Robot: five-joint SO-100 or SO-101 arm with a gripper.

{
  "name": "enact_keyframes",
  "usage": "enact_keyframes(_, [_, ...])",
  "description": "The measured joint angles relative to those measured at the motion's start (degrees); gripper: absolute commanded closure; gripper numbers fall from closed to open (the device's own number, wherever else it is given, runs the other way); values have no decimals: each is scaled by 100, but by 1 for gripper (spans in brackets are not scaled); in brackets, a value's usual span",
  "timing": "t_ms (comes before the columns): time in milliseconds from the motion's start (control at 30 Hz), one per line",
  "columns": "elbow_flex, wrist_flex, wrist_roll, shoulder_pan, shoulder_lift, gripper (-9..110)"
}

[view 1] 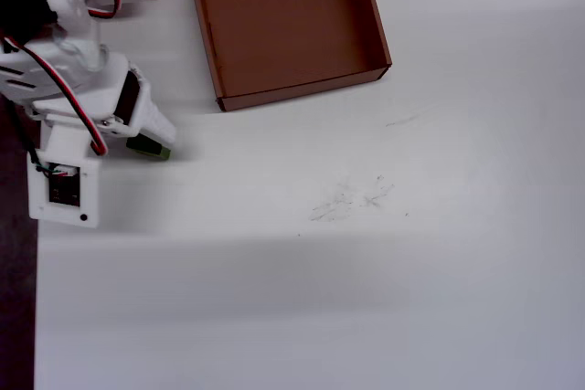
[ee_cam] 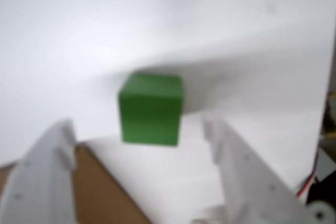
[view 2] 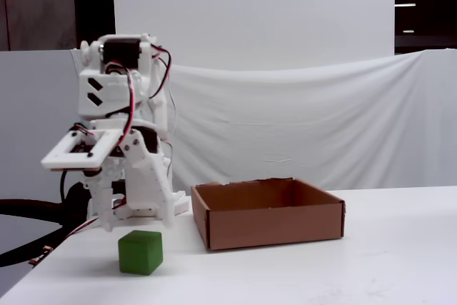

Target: Grasp a green cube and put it in a box.

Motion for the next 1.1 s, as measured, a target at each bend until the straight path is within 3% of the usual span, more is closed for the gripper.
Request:
enact_keyframes(800, [1134,-1195,0,-193,-26,77])
enact_keyframes(1100, [1169,-1151,0,-220,-26,83])
